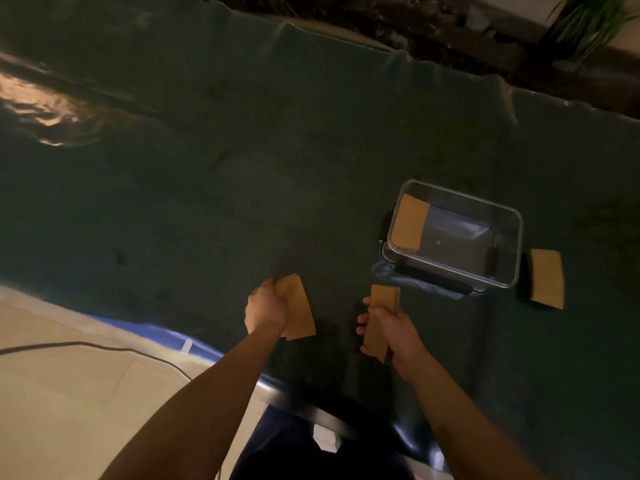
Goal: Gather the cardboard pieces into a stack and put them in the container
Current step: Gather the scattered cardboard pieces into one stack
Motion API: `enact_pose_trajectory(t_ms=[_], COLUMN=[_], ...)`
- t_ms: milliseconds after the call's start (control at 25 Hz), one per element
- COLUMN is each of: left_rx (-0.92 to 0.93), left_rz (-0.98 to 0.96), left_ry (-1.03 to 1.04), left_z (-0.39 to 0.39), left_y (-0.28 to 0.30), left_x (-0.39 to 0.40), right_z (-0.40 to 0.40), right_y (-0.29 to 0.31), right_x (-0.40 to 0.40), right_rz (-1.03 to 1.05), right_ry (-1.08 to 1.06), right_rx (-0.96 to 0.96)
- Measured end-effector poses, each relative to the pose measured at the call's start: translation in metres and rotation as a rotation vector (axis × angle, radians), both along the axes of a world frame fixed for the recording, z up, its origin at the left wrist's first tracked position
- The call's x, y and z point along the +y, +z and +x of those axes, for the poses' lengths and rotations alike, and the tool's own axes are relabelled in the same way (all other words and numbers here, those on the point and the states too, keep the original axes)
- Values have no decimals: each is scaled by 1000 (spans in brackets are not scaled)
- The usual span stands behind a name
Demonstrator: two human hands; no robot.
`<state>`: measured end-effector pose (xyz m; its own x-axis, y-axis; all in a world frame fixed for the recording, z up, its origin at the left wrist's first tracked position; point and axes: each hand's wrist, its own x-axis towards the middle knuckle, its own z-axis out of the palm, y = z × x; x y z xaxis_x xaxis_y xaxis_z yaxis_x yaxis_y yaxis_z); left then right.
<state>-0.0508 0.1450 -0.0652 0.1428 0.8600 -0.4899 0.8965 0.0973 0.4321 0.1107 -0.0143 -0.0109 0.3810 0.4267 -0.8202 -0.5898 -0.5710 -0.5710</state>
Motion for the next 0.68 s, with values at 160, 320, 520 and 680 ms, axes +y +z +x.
enact_pose_trajectory(t_ms=[160,320,520,680], left_rx=[-5,-17,-398,-676], left_rz=[-21,-33,-454,-796], left_ry=[66,59,-39,-243], left_z=[1,-1,1,20], left_y=[5,6,26,60], left_x=[2,6,27,25], right_z=[-1,-1,9,10], right_y=[0,2,12,20], right_x=[3,6,1,2], right_rz=[5,24,45,53], right_ry=[-11,-30,-31,90], right_rx=[9,36,172,302])
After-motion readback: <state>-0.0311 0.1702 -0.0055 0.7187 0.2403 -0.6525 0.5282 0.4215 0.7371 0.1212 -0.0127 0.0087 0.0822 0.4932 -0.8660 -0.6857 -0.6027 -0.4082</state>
